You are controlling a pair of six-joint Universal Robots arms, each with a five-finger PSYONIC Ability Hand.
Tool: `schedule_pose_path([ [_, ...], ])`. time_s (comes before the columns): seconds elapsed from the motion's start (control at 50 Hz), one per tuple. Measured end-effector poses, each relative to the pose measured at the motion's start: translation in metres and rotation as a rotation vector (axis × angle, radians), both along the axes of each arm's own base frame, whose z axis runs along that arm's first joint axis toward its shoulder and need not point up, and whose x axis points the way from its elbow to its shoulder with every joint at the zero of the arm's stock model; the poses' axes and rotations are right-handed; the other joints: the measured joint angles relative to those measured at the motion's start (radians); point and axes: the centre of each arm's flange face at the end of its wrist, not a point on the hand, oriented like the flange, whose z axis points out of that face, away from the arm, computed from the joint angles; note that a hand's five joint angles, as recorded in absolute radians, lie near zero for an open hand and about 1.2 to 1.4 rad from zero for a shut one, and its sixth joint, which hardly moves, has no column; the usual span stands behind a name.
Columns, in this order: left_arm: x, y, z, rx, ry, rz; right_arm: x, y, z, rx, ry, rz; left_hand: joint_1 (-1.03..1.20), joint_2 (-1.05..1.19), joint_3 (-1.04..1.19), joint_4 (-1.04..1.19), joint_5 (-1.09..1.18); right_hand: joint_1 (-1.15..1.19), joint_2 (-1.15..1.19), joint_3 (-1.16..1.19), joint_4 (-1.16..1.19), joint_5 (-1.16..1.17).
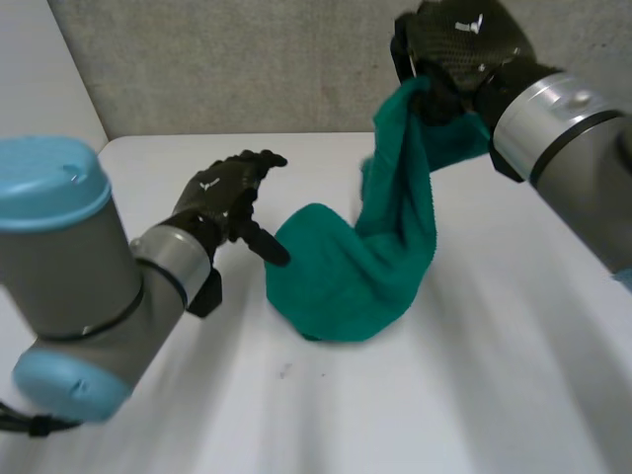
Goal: Fold the towel.
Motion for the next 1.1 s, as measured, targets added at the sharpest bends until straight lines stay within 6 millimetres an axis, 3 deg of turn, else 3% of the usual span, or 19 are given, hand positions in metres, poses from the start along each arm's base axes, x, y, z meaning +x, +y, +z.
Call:
schedule_pose_path([
  [0.02, 0.000, 0.000, 0.000, 0.000, 0.000, 0.000, 0.000, 0.000, 0.000, 0.000, 0.000, 0.000, 0.000, 0.000, 0.000, 0.000, 0.000, 0.000, 0.000, 0.000, 0.000, 0.000],
  [0.08, -0.009, -0.046, -0.020, -0.027, -0.077, 0.009, -0.006, 0.034, 0.036, -0.091, -0.035, 0.093, 0.000, -0.009, 0.000, -0.008, 0.000, 0.000, 0.000, 0.000, 0.000, 0.000],
  [0.24, -0.037, -0.065, -0.064, -0.029, -0.173, -0.185, -0.016, 0.066, 0.069, -0.187, -0.070, 0.152, 0.008, 0.002, 0.005, 0.000, 0.008, 0.000, 0.000, 0.000, 0.000, 0.000],
  [0.32, -0.045, -0.061, -0.082, -0.002, -0.195, -0.279, -0.023, 0.067, 0.079, -0.215, -0.087, 0.114, 0.704, 0.625, 0.612, 0.603, 0.598, 0.000, 0.000, 0.000, 0.000, 0.000],
  [0.4, -0.044, -0.062, -0.086, -0.002, -0.213, -0.282, -0.032, 0.054, 0.079, -0.207, -0.091, 0.037, 0.919, 0.930, 0.906, 0.931, 0.892, 0.000, 0.000, 0.000, 0.000, 0.000],
  [0.52, -0.024, -0.092, -0.051, -0.124, -0.213, -0.076, -0.049, 0.003, 0.057, -0.129, -0.064, -0.124, 0.919, 0.968, 0.947, 0.966, 0.894, 0.000, 0.000, 0.000, 0.000, 0.000],
  [0.58, -0.011, -0.112, -0.008, -0.272, -0.157, 0.069, -0.053, -0.028, 0.043, -0.092, -0.057, -0.181, 0.919, 0.969, 0.948, 0.966, 0.894, 0.000, 0.000, 0.000, 0.000, 0.000],
  [0.6, -0.011, -0.112, -0.008, -0.272, -0.157, 0.069, -0.053, -0.028, 0.043, -0.092, -0.057, -0.181, 0.919, 0.969, 0.948, 0.966, 0.894, 0.000, 0.000, 0.000, 0.000, 0.000],
  [0.64, -0.002, -0.121, 0.043, -0.447, -0.063, 0.165, -0.053, -0.052, 0.037, -0.102, -0.081, -0.214, 0.919, 0.971, 0.951, 0.966, 0.894, 0.000, 0.000, 0.000, 0.000, 0.000],
  [0.66, -0.002, -0.121, 0.043, -0.447, -0.063, 0.165, -0.053, -0.052, 0.037, -0.102, -0.081, -0.214, 0.919, 0.971, 0.951, 0.966, 0.894, 0.000, 0.000, 0.000, 0.000, 0.000],
  [0.7, 0.001, -0.118, 0.080, -0.574, 0.015, 0.201, -0.051, -0.066, 0.039, -0.142, -0.122, -0.231, 0.919, 0.971, 0.951, 0.966, 0.894, 0.000, 0.000, 0.000, 0.000, 0.000],
  [0.74, 0.003, -0.112, 0.098, -0.634, 0.054, 0.210, -0.050, -0.074, 0.042, -0.186, -0.163, -0.239, 0.919, 0.971, 0.952, 0.966, 0.894, 0.000, 0.000, 0.000, 0.001, 0.000],
  [0.82, 0.004, -0.100, 0.109, -0.669, 0.083, 0.205, -0.050, -0.081, 0.045, -0.231, -0.207, -0.242, 0.920, 0.972, 0.953, 0.966, 0.894, 0.000, 0.000, 0.000, 0.001, 0.000],
  [0.94, 0.001, -0.066, 0.044, -0.487, -0.017, 0.132, -0.048, -0.086, 0.012, -0.163, -0.186, -0.218, 0.919, 0.973, 0.954, 0.971, 0.894, 0.000, 0.000, 0.000, 0.005, 0.006],
  [0.96, 0.001, -0.066, 0.044, -0.487, -0.017, 0.132, -0.048, -0.086, 0.012, -0.163, -0.186, -0.218, 0.919, 0.973, 0.954, 0.971, 0.894, 0.000, 0.000, 0.000, 0.005, 0.006],
  [0.98, 0.004, -0.055, 0.016, -0.403, -0.069, 0.113, -0.047, -0.084, -0.006, -0.096, -0.138, -0.197, 0.919, 0.973, 0.954, 0.971, 0.894, 0.000, 0.000, 0.000, 0.005, 0.006],
  [1.02, 0.007, -0.046, -0.005, -0.341, -0.107, 0.097, -0.047, -0.082, -0.024, -0.031, -0.088, -0.183, 0.919, 0.973, 0.954, 0.971, 0.894, 0.000, 0.000, 0.000, 0.005, 0.006],
  [1.06, 0.012, -0.026, -0.040, -0.231, -0.175, 0.064, -0.053, -0.082, -0.064, 0.109, 0.034, -0.175, 0.919, 0.974, 0.956, 0.971, 0.894, 0.000, 0.000, 0.000, 0.005, 0.006],
  [1.1, 0.012, -0.026, -0.040, -0.231, -0.175, 0.064, -0.053, -0.082, -0.064, 0.109, 0.034, -0.175, 0.919, 0.974, 0.956, 0.971, 0.894, 0.000, 0.000, 0.000, 0.005, 0.006],
])
